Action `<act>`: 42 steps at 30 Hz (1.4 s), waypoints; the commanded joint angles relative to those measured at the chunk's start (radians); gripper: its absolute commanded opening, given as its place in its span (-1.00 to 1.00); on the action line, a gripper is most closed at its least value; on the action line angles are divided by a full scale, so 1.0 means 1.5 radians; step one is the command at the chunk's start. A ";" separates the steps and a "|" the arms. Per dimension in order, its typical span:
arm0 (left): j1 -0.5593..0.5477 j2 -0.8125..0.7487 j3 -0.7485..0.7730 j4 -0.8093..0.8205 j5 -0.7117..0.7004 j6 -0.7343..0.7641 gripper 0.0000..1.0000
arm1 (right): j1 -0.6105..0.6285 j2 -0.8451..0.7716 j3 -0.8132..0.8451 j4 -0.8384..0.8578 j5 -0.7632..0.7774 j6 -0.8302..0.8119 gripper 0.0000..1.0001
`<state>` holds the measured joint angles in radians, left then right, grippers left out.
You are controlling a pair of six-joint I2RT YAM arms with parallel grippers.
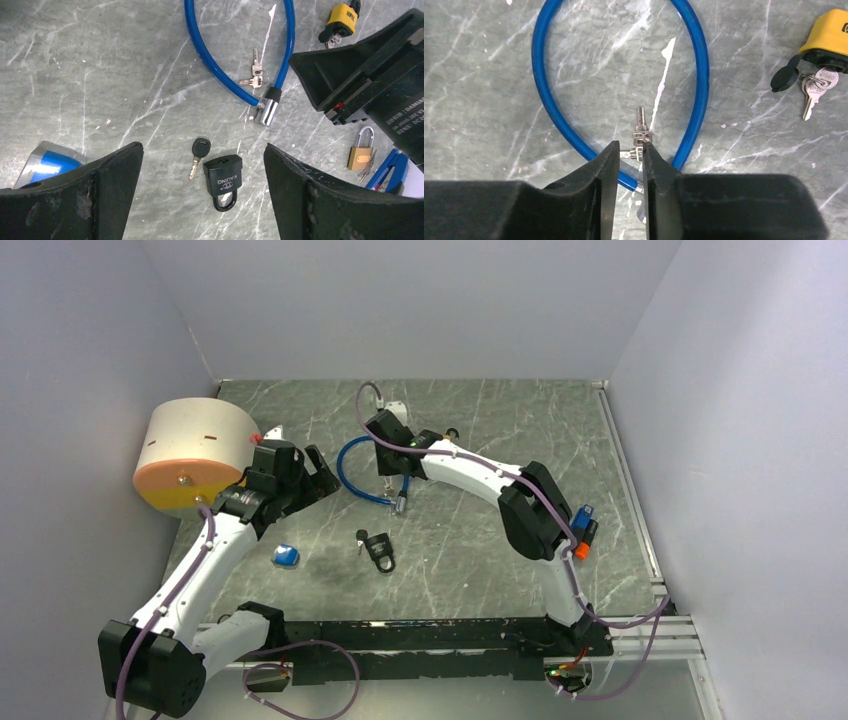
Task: Unlock with the key
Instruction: Pick up the key from the center of the board.
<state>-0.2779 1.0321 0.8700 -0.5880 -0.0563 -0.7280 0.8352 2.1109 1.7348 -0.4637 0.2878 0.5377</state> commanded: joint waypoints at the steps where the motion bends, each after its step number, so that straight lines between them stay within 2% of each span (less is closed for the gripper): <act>1: 0.005 -0.010 0.012 0.018 0.012 -0.017 0.88 | 0.001 0.020 0.030 -0.029 -0.014 0.000 -0.36; 3: 0.005 -0.010 0.014 0.016 0.010 -0.017 0.88 | 0.000 0.045 0.055 -0.065 -0.016 0.002 -0.21; 5: 0.004 -0.011 0.012 0.016 0.007 -0.017 0.88 | -0.001 0.065 0.075 -0.091 -0.020 0.002 -0.17; 10: 0.004 -0.011 0.010 0.016 0.006 -0.018 0.88 | -0.009 0.100 0.096 -0.119 -0.056 0.008 -0.19; 14: 0.005 -0.009 0.009 0.014 0.001 -0.016 0.88 | -0.017 0.121 0.111 -0.137 -0.076 0.010 -0.28; 26: 0.004 0.004 0.010 0.022 0.006 -0.016 0.88 | -0.020 0.151 0.132 -0.146 -0.080 -0.016 -0.83; 29: 0.004 0.006 0.011 0.024 0.010 -0.017 0.88 | -0.020 0.128 0.111 -0.112 -0.071 -0.025 -1.00; 33: 0.004 0.011 0.011 0.028 0.021 -0.026 0.88 | -0.021 0.075 0.060 -0.032 -0.053 -0.046 -1.00; 42: 0.005 0.001 0.007 0.077 0.087 -0.079 0.88 | -0.033 -0.135 -0.140 0.195 -0.059 -0.081 -1.00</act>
<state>-0.2741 1.0500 0.8700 -0.5587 0.0006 -0.7910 0.7986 2.0911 1.5917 -0.3965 0.1864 0.4541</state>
